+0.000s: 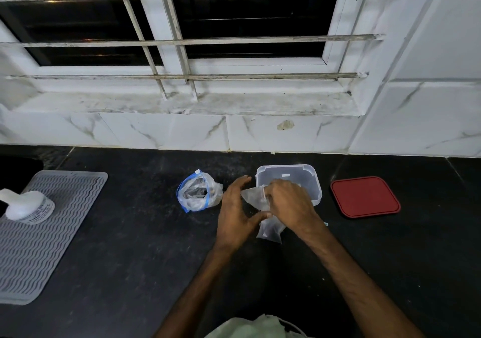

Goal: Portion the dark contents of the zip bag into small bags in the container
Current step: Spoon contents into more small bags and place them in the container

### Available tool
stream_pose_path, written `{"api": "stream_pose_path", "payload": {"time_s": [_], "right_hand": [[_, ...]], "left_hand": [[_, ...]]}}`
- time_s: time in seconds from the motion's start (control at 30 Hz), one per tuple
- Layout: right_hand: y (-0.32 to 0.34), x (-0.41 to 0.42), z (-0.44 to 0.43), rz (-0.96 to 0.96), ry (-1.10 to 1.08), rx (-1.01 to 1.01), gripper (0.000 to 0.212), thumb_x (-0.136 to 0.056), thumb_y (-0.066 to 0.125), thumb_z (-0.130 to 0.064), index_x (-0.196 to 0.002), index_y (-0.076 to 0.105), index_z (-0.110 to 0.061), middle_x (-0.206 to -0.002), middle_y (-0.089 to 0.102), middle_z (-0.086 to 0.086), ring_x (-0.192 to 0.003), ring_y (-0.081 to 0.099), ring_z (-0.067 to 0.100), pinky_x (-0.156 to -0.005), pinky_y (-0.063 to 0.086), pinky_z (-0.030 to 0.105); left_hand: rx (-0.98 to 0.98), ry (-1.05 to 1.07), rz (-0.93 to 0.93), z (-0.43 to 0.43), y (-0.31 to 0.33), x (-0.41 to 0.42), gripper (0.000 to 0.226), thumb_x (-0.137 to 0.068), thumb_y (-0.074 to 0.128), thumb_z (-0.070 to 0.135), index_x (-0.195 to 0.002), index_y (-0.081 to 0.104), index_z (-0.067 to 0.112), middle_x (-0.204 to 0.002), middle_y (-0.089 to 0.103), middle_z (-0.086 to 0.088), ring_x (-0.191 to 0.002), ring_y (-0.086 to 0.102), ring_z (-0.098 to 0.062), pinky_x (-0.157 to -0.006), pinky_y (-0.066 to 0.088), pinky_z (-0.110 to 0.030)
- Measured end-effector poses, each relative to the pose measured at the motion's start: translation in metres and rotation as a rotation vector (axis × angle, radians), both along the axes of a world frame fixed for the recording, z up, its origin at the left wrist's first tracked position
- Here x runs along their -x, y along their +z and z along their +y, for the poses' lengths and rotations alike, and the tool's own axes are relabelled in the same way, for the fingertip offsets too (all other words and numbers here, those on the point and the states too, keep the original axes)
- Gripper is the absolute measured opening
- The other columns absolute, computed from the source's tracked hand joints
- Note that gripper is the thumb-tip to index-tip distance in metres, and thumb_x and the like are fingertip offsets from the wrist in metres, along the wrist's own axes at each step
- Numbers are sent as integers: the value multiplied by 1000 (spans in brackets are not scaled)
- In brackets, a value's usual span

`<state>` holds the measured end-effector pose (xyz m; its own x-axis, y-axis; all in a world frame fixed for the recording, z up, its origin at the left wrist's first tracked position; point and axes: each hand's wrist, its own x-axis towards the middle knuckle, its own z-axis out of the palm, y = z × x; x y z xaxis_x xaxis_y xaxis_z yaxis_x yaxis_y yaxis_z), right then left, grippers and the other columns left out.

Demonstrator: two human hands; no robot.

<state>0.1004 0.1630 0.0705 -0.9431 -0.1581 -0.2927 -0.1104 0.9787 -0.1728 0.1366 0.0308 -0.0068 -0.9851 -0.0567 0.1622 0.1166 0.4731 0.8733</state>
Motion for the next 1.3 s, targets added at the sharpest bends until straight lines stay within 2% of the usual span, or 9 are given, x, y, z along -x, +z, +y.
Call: {"api": "stream_pose_path", "payload": {"time_s": [0.07, 0.2, 0.3, 0.5, 0.6, 0.83, 1.07, 1.2, 1.3], "right_hand": [[0, -6, -3, 129, 50, 26, 30, -93, 60, -27, -123, 61, -20, -119, 64, 3, -104, 63, 21, -87, 48, 31], [3, -16, -5, 237, 116, 95, 28, -92, 57, -29, -119, 64, -23, -114, 65, -1, -97, 63, 18, -80, 47, 29], [5, -14, -1, 267, 81, 69, 27, -88, 59, -34, -111, 65, -22, -106, 67, 0, -92, 64, 17, -77, 46, 28], [11, -17, 0, 302, 178, -134, 23, -91, 55, -34, -106, 67, -21, -112, 62, 1, -103, 57, 21, -70, 47, 33], [15, -16, -1, 251, 296, -178, 30, -90, 60, -26, -119, 61, -19, -126, 52, 3, -114, 50, 23, -81, 48, 37], [20, -18, -7, 313, 130, -51, 28, -94, 53, -38, -104, 69, -18, -112, 63, 3, -107, 51, 21, -87, 43, 38], [18, -20, -14, 192, 164, -231, 37, -90, 59, -30, -125, 59, -21, -142, 39, 6, -131, 30, 27, -98, 32, 54], [18, -19, -15, 187, 279, -218, 39, -88, 64, -26, -126, 58, -24, -138, 43, 3, -128, 36, 25, -98, 34, 52], [17, -16, -9, 175, 252, -74, 25, -90, 63, -26, -114, 67, -29, -125, 56, -2, -117, 45, 20, -94, 35, 44]], "left_hand": [[25, -60, -43, 8, 4, 1, 86, -65, 83, 37, -140, 43, 28, -142, 49, 12, -131, 45, -3, -108, 38, -24], [139, 15, 0, 23, 12, 3, 41, -77, 65, 20, -118, 59, 23, -115, 67, 4, -106, 62, -17, -96, 47, -52], [191, 56, -12, 26, 15, 4, 35, -78, 64, 19, -113, 61, 18, -108, 68, 3, -101, 62, -19, -94, 46, -57], [207, 4, -14, 31, 20, -2, 46, -76, 70, 19, -119, 57, 15, -111, 68, -1, -100, 61, -21, -98, 45, -53], [147, 10, -22, 30, 16, -5, 58, -72, 72, 29, -124, 49, 21, -110, 68, 4, -100, 63, -19, -94, 49, -43], [126, 224, -54, 29, 14, -7, 34, -76, 63, 27, -107, 49, 29, -98, 68, 9, -90, 64, -18, -82, 51, -40], [62, 159, -81, 35, 7, -12, 50, -77, 72, 28, -114, 39, 36, -106, 65, 14, -93, 63, -9, -76, 51, -30], [-12, 141, -88, 40, 8, -12, 59, -79, 72, 24, -129, 41, 28, -109, 65, 13, -91, 61, -3, -77, 46, -23], [-78, 174, -109, 40, 5, -11, 52, -77, 75, 21, -116, 45, 37, -100, 64, 20, -87, 60, 5, -78, 51, -24]]}}
